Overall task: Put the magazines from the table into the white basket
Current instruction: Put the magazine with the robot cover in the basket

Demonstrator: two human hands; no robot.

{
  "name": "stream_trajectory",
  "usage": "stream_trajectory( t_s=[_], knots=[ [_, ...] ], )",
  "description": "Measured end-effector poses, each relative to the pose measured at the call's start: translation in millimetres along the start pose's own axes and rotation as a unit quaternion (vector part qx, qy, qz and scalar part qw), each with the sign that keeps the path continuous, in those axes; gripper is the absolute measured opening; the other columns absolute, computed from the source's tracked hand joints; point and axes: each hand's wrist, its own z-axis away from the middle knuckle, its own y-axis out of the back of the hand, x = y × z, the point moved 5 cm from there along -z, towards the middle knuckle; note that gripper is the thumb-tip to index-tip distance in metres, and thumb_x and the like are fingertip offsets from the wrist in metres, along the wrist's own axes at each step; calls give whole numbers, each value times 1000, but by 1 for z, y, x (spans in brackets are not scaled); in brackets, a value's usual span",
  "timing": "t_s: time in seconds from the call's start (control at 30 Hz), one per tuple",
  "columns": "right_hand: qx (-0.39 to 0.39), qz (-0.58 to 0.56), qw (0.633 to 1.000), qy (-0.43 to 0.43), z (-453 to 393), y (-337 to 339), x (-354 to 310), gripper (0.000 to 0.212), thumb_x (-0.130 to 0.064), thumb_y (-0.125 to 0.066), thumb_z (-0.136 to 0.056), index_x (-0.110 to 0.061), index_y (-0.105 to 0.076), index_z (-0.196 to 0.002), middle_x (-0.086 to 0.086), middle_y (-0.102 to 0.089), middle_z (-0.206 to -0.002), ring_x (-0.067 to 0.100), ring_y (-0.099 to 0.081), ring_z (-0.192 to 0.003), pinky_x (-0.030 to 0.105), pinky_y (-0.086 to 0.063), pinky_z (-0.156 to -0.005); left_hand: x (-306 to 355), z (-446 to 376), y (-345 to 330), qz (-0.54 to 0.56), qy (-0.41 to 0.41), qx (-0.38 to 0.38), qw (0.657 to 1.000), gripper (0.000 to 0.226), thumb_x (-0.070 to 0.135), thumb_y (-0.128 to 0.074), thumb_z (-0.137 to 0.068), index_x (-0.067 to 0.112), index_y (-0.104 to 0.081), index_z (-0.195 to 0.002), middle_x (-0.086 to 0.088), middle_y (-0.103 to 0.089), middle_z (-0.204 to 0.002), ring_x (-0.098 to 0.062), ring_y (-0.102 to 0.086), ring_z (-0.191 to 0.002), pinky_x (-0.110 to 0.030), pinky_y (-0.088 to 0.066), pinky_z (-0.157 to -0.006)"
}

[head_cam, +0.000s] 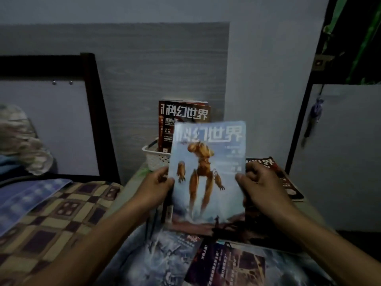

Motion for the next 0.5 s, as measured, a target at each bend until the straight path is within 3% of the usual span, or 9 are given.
stream_trajectory(
  t_s=[0.1,0.2,0.33,0.5],
  knots=[
    [14,10,999,36,-13,-17,-7,10,-25,-59,-96,-22,-68,-92,-9,-77,-81,0,-71,-68,22,-53,-56,-13,0,9,2,6,33,999,23,2,-55,-95,14,-74,-94,-1,-79,-86,-11,-74,-75,-22,-56,-61],
    [52,2,993,105,-41,-30,-34,10,-25,-61,-95,-24,-68,-89,-13,-73,-77,-2,-69,-67,16,-51,-52,20,-28,29,23,-59,117,991,18,1,-56,-95,12,-71,-100,1,-76,-89,-17,-71,-83,-23,-59,-71],
    [95,-19,982,164,-104,-37,-68,14,-26,-61,-95,-28,-60,-81,0,-66,-64,15,-65,-54,31,-52,-49,69,-98,64,12,-127,189,974,31,11,-58,-96,5,-61,-127,-8,-68,-114,-20,-66,-99,-35,-55,-89],
    [118,-9,979,166,-175,-61,-61,18,-29,-56,-97,-29,-50,-80,-2,-68,-77,16,-69,-58,35,-57,-54,70,-199,80,-36,-125,208,970,27,20,-62,-95,18,-68,-121,9,-72,-94,-5,-68,-79,-17,-54,-60]
  ],
)
